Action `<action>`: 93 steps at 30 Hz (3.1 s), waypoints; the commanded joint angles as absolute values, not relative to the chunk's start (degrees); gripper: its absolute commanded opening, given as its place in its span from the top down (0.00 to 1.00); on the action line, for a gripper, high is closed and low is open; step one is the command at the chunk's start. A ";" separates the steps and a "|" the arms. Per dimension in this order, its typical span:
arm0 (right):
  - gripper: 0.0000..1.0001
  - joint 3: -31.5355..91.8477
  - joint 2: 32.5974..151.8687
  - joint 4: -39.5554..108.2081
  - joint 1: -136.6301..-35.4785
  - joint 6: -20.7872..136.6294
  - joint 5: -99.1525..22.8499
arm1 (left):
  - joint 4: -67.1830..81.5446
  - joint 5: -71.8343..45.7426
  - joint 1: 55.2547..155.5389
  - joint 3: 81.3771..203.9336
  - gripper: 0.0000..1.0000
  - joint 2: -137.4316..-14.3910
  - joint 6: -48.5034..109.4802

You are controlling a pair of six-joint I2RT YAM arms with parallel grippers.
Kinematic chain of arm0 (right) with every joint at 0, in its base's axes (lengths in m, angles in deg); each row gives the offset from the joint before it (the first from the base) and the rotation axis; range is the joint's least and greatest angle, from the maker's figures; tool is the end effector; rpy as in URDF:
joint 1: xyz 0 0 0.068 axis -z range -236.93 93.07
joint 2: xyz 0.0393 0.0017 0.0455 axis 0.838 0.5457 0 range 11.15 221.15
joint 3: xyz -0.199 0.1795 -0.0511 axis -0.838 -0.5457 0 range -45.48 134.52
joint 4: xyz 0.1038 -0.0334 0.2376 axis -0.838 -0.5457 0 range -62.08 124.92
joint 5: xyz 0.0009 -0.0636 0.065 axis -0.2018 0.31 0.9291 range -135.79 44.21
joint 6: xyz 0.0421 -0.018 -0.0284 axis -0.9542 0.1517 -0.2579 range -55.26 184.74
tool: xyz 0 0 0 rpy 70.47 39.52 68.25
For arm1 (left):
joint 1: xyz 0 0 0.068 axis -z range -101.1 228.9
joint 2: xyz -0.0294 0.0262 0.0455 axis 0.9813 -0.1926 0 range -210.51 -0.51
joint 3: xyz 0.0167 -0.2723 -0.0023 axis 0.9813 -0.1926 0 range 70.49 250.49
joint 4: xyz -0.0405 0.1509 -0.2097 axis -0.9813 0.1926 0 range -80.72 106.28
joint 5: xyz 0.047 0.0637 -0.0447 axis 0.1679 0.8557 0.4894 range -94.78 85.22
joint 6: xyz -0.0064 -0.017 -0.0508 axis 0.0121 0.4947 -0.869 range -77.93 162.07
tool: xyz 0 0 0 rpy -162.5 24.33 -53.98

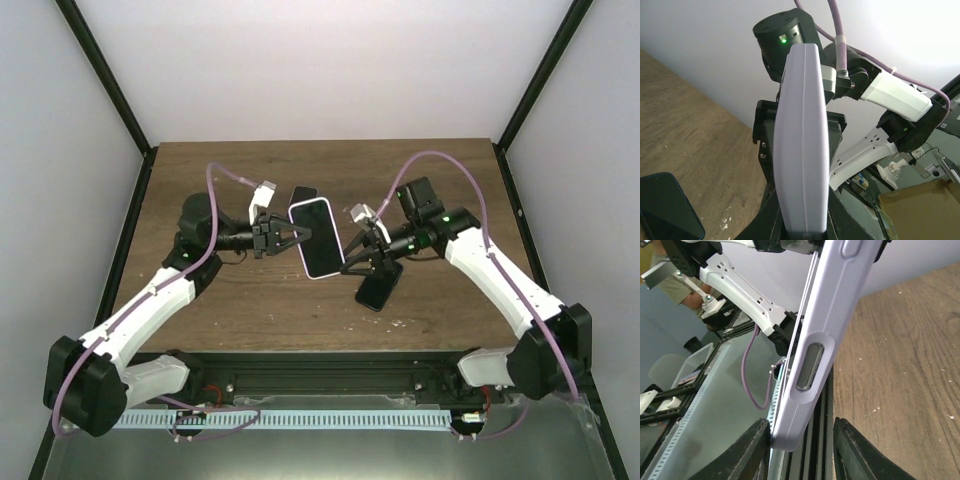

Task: Take the phone out of the phone case
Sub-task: Remove the phone case from the phone.

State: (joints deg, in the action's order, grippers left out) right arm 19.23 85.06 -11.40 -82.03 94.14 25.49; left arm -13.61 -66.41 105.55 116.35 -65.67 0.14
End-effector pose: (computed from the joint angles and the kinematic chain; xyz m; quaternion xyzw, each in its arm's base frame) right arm 0.2091 0.1350 0.3168 -0.5090 0.6109 0.5471 0.2615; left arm 0.2104 -0.1407 0.3345 0.2919 0.6324 -0.6425 0.3196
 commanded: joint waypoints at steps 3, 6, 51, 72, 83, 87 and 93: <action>0.66 22.63 87.41 -14.50 -83.03 99.22 27.10 | -14.77 -71.47 106.00 119.37 1.00 -65.29 0.64; 0.70 21.17 85.83 -13.03 -83.61 99.49 26.99 | -14.45 -72.40 106.03 120.42 1.00 -66.59 1.13; 0.64 21.93 81.56 -21.45 -87.48 110.22 20.46 | -8.82 -76.71 105.86 123.99 1.00 -70.77 1.24; 0.83 20.37 81.55 -15.26 -88.33 109.77 15.53 | -18.50 -80.18 105.87 120.85 1.00 -70.92 -7.36; 0.84 19.74 87.59 -12.95 -88.29 116.35 10.81 | -20.17 -85.69 106.03 122.34 1.00 -70.01 -14.05; 0.86 19.74 89.03 -11.83 -88.19 114.74 13.09 | -14.09 -84.98 106.04 122.27 1.00 -68.86 -9.15; 0.86 20.35 88.96 -7.80 -84.92 106.24 21.43 | -13.28 -84.45 106.22 121.14 1.00 -69.13 -8.04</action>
